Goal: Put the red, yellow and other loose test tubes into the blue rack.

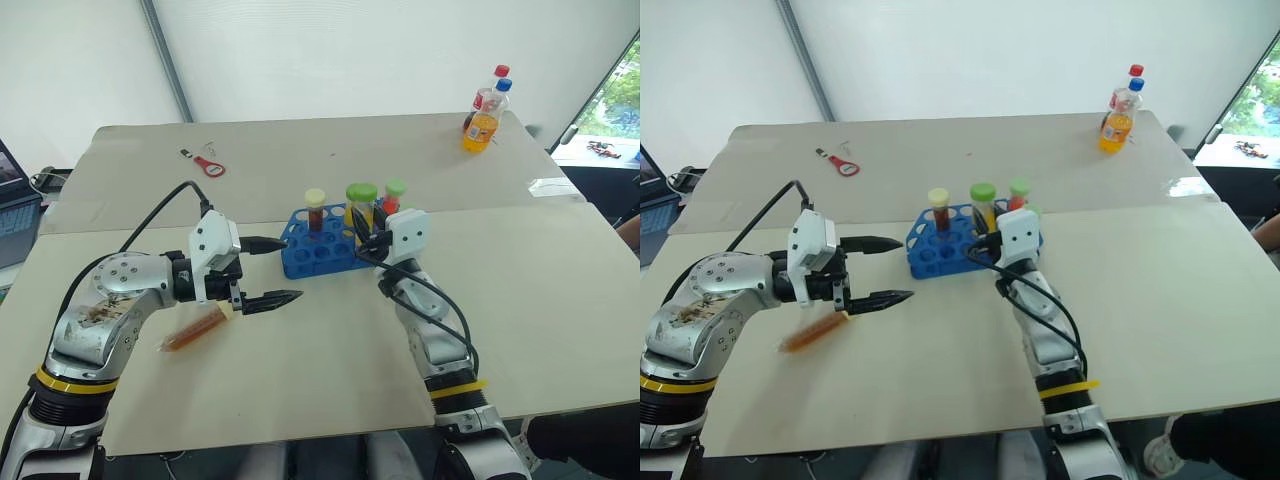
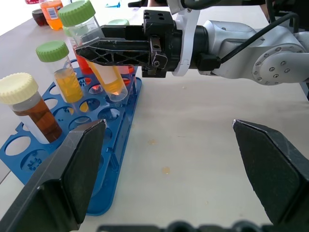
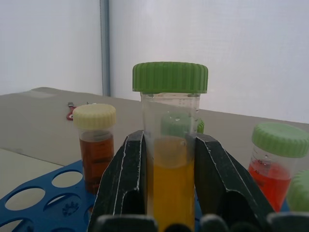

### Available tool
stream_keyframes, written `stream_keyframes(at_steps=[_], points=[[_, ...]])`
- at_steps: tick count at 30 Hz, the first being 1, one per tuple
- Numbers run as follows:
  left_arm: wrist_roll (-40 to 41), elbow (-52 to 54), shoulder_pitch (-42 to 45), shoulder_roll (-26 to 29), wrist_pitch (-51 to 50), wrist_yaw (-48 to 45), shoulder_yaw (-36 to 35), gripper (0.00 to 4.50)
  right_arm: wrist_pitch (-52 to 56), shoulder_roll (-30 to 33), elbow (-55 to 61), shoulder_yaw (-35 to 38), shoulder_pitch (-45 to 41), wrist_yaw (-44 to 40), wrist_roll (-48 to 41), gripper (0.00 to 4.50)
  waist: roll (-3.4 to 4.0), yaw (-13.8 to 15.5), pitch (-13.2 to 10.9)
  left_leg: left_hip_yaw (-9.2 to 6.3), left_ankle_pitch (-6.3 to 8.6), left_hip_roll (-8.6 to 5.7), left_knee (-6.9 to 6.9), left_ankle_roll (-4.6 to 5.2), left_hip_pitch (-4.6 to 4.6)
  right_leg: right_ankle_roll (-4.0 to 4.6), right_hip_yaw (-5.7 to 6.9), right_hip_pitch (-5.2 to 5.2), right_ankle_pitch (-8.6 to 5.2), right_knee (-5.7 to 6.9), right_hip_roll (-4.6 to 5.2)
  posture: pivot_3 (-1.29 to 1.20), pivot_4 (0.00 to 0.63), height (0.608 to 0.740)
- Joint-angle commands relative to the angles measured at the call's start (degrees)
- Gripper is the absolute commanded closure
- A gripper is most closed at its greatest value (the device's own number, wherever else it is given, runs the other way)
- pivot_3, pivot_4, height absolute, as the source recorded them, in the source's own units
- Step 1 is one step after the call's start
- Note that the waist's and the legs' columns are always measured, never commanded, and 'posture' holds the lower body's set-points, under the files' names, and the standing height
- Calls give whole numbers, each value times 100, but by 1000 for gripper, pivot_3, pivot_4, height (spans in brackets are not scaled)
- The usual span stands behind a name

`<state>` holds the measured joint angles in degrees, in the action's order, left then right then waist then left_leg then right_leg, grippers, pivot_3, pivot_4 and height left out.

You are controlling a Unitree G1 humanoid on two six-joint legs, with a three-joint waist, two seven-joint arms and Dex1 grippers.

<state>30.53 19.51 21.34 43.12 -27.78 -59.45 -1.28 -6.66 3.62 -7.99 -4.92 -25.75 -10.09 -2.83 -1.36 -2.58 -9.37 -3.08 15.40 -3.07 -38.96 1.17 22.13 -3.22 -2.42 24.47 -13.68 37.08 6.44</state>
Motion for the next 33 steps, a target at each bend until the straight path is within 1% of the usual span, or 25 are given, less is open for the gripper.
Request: stream_keyframes(at_steps=[1, 13, 21, 25, 28, 30, 33], points=[[51, 232, -15, 67, 71, 32, -172, 0, -299, -38, -144, 74, -100, 46, 63, 3540, 0, 0, 0, 0, 0, 0, 0, 0, -2, 0, 0, -2, 0, 0, 0, 0, 150, 740], [77, 309, 112, 43, -45, 120, -96, 0, -729, -305, -575, 30, -162, 317, 281, 3567, 0, -3, 0, 0, -1, 1, 0, -2, -16, 1, -2, -12, 1, 1, -1, 0, 150, 740], [121, 403, 224, 0, -215, 255, -42, 0, -920, -549, -873, 174, -236, 731, 333, 3570, 0, -5, 0, 0, -1, 1, 1, -3, -13, 1, -3, -9, 1, 1, 0, 0, 150, 740], [159, 429, 267, -7, -314, 299, -46, 0, -909, -601, -859, 115, -150, 709, 325, 3570, 0, -7, 0, 0, -2, 0, 1, -3, -14, 1, -3, -10, 1, 1, 0, 0, 150, 740], [191, 434, 273, -6, -395, 333, -61, 0, -928, -604, -668, 58, 54, 476, 184, 3570, 0, -5, 0, 0, -2, 1, 1, -3, -14, 1, -3, -10, 1, 1, -1, 0, 150, 740], [231, 446, 285, 7, -518, 402, -83, 0, -866, -591, -441, 28, 225, 316, 72, 2498, 0, -4, 0, -1, -1, 1, 1, -3, -14, 1, -3, -10, 1, 1, 0, 0, 150, 740], [270, 452, 298, 58, -681, 481, -160, 0, -580, -488, -23, -42, 514, 167, 86, 1464, 1, -6, 0, -1, -1, 1, 4, -2, -13, 1, -3, -9, 1, 1, 0, 0, 150, 740]])
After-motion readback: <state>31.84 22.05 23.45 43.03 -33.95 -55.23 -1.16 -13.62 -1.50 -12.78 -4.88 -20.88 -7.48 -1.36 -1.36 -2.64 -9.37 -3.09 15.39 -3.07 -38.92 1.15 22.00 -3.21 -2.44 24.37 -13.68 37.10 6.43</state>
